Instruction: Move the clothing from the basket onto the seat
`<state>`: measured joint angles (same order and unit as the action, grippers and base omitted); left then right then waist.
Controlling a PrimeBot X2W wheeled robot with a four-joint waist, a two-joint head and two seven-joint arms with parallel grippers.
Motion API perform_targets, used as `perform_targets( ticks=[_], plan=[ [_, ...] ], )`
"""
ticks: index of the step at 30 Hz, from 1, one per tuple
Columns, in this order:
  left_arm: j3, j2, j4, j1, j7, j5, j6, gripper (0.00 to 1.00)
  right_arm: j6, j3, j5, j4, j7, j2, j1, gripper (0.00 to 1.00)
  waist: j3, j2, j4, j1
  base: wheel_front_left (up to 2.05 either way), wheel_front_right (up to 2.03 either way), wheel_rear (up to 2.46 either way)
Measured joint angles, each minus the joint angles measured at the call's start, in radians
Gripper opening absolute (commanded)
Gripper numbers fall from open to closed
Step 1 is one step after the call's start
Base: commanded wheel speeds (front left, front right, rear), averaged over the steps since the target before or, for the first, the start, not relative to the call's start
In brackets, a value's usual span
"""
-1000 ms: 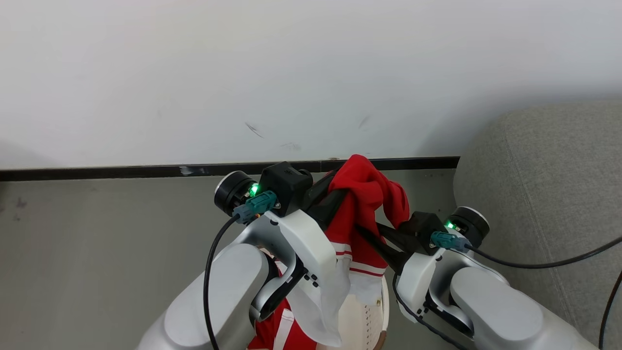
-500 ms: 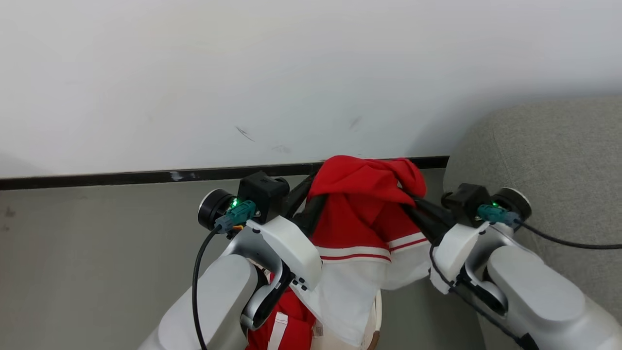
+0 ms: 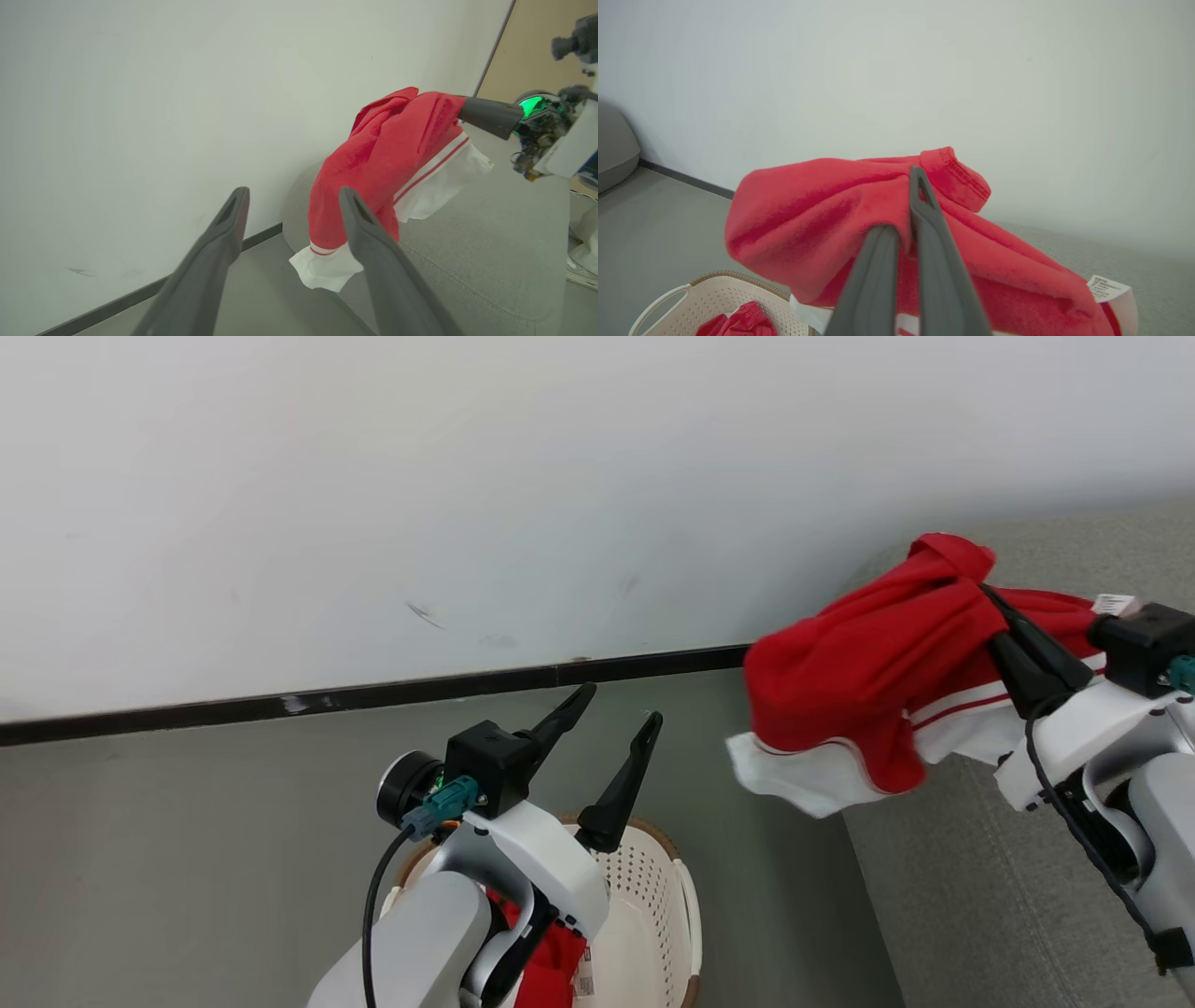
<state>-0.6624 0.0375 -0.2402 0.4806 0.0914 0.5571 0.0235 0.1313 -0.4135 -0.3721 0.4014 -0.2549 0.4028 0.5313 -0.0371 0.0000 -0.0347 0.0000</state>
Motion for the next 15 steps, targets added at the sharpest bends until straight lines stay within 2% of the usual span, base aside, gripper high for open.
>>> perform_targets(
  ticks=[7, 15],
  plan=[
    [-0.013, 0.002, -0.006, -0.027, 0.031, 0.0, -0.012, 1.0, 0.0, 0.122, 0.018, -0.04, 0.0, 0.022, -0.099, 0.0, 0.01, 0.0, -0.036, 0.0, 0.0, 0.0, 0.0],
    [-0.036, 0.002, -0.004, -0.049, 0.049, 0.003, -0.035, 1.0, 0.0, 0.186, 0.059, -0.1, 0.0, 0.008, -0.213, 0.0, 0.017, 0.0, -0.079, 0.0, 0.0, 0.0, 0.0]
  ],
)
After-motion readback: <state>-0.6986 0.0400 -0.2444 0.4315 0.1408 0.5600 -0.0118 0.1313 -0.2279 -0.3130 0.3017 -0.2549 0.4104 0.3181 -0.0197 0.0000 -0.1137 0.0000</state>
